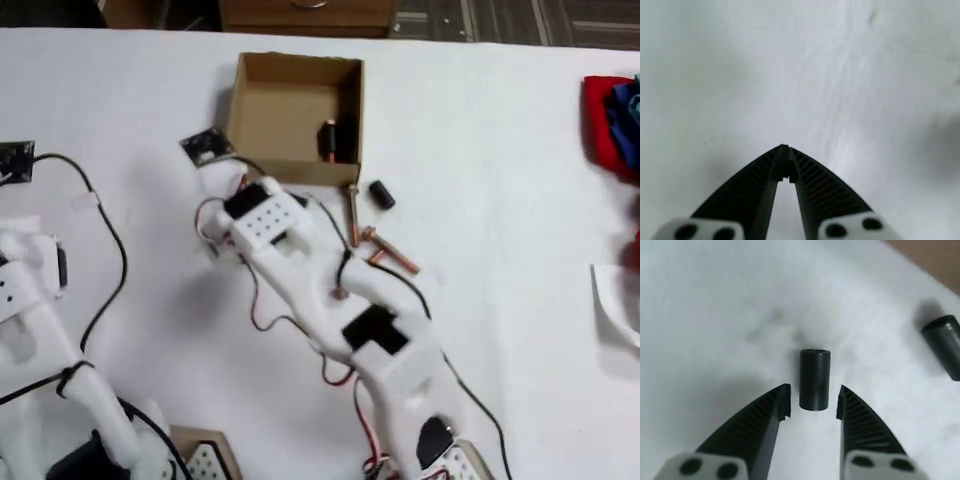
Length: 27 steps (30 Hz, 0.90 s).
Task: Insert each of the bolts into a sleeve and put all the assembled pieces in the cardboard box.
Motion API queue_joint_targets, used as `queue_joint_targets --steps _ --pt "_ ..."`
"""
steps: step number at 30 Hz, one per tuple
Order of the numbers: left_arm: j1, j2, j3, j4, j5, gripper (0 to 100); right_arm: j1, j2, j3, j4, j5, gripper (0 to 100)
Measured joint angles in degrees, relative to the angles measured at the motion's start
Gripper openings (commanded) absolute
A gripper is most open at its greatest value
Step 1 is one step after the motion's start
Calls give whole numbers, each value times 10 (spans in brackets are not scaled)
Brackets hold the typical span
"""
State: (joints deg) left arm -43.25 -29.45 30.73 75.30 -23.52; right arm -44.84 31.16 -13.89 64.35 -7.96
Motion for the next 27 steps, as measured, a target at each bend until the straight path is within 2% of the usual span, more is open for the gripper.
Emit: queue_joint_targets --steps 5,9,11,16,21,27 --pt "-5 0 0 0 -3 24 -1 62 -58 43 0 141" --pt "-4 0 0 0 0 24 0 98 -105 83 0 11" --pt "-6 0 0 0 30 24 2 114 -127 93 0 34" --pt "-11 0 0 -10 102 24 2 141 -167 105 0 20" --pt "-11 0 0 -10 112 24 2 146 -194 140 0 20" --pt "-11 1 0 -11 112 24 11 147 -222 251 0 24"
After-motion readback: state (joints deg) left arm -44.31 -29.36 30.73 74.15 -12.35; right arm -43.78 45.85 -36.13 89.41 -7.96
